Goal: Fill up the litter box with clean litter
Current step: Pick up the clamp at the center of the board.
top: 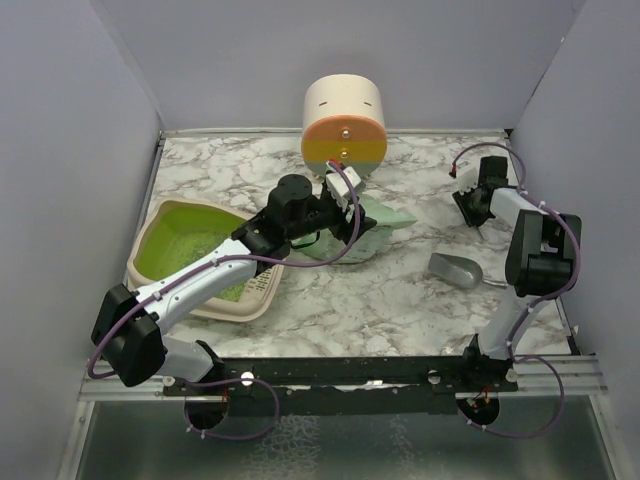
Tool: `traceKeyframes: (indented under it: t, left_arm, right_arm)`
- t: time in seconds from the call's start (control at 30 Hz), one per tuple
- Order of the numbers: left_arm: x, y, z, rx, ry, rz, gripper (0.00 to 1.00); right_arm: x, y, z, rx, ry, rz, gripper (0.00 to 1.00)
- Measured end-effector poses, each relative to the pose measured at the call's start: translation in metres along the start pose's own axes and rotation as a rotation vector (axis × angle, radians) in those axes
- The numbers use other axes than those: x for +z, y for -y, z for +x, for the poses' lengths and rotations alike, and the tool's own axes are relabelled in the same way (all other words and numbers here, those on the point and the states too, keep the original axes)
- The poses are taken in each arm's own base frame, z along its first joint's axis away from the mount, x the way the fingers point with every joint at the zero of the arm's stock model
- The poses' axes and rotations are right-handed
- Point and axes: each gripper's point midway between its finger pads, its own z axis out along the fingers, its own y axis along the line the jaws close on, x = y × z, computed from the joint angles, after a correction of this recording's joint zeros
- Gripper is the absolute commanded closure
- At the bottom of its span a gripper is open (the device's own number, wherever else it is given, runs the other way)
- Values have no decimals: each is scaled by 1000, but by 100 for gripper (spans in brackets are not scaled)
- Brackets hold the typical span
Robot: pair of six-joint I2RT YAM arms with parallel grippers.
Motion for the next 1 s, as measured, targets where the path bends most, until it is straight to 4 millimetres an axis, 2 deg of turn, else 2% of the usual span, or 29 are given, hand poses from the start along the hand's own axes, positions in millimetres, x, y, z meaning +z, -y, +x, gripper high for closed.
traceKeyframes:
  t: [0.13,0.27,0.33,0.47,0.53,0.6,0.67,0.73,0.77,0.9,1.0]
  left_arm:
    - [0,0,0,0,0,0,33]
    - [0,0,1,-1,-2,-1,33]
    - [0,0,1,-1,-2,-1,32]
    - [0,0,-2,2,9,-2,32]
    - [1,0,-4,5,19,-1,32]
    - [1,-1,-8,9,33,-1,30]
    - [2,0,-11,13,48,0,19]
    - [2,0,-16,10,64,0,5]
    - [2,0,-18,7,72,1,1]
    - [4,2,-32,-4,110,13,1]
    - [10,9,-53,-1,154,62,3]
  right_arm:
    - [0,2,-1,7,5,13,99]
    - [-7,12,-13,22,43,50,99]
    - [-8,11,-13,34,45,47,99]
    - [-16,-2,-16,72,61,-17,99]
    - [-30,-10,-21,99,86,-63,99]
    - [-49,-13,-30,124,127,-106,99]
    - [-74,-13,-48,153,202,-153,99]
    - [-109,-4,-67,188,308,-194,99]
    - [-123,1,-73,200,352,-211,99]
    - [-197,17,-82,231,563,-327,99]
    - [-245,8,-76,193,679,-475,99]
